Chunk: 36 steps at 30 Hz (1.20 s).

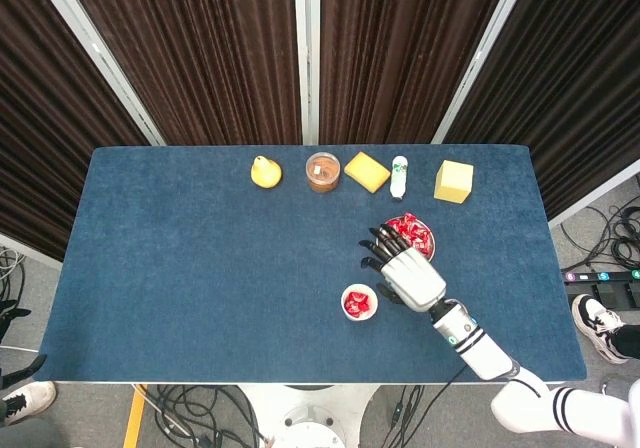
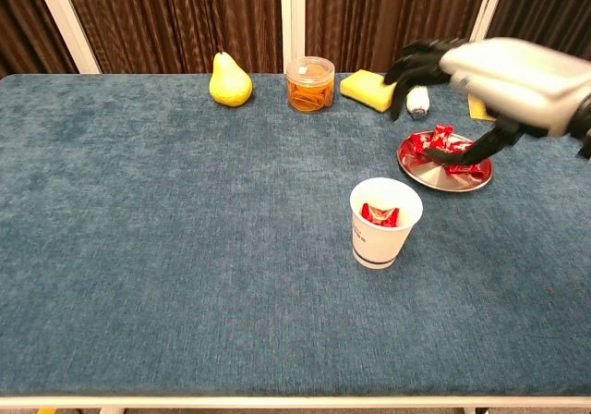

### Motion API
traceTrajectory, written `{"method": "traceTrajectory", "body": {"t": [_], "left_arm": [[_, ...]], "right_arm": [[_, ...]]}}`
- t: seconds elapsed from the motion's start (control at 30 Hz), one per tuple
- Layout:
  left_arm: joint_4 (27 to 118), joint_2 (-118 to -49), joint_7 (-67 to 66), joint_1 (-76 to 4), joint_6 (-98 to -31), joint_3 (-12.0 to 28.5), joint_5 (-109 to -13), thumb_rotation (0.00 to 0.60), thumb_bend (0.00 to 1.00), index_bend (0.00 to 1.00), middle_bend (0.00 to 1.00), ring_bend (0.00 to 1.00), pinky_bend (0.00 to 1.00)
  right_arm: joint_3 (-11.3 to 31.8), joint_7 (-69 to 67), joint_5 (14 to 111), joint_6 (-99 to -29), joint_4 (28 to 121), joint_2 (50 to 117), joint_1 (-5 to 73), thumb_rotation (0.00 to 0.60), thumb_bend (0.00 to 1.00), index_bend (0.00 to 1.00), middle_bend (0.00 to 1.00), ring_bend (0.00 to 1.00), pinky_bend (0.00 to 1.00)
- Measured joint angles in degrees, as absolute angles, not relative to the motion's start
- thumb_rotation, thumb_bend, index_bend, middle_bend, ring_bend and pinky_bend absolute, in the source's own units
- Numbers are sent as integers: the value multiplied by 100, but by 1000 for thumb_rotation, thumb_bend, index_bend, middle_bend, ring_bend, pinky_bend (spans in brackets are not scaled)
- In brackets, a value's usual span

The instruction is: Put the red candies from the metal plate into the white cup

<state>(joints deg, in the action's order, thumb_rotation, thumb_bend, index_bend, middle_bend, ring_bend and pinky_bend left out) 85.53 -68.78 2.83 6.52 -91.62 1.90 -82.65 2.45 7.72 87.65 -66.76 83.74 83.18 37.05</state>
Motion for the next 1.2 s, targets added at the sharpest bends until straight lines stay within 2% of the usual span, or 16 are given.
{"method": "traceTrajectory", "body": {"t": [0.23, 0.5, 0.8, 1.2], "left_arm": [[8501, -6919, 337, 654, -9191, 182, -8311, 600, 124, 366, 310, 266, 265], [8475, -6920, 380, 707, -9219, 163, -8282, 600, 124, 366, 310, 266, 265], [8458, -6928, 390, 708, -9182, 167, -8253, 600, 124, 366, 310, 266, 265], [8390, -6957, 441, 717, -9176, 163, -8260, 600, 124, 366, 310, 266, 265]], "right_arm": [[614, 1139, 7395, -6003, 7925, 8308, 3691, 600, 272, 394, 161, 0, 0], [961, 1560, 6216, -5037, 6732, 8982, 3967, 600, 272, 406, 159, 0, 0], [1018, 1714, 5984, -4791, 6090, 9456, 4091, 600, 272, 412, 158, 0, 0], [904, 1614, 6170, -4872, 5558, 9777, 3977, 600, 275, 432, 151, 0, 0]]}}
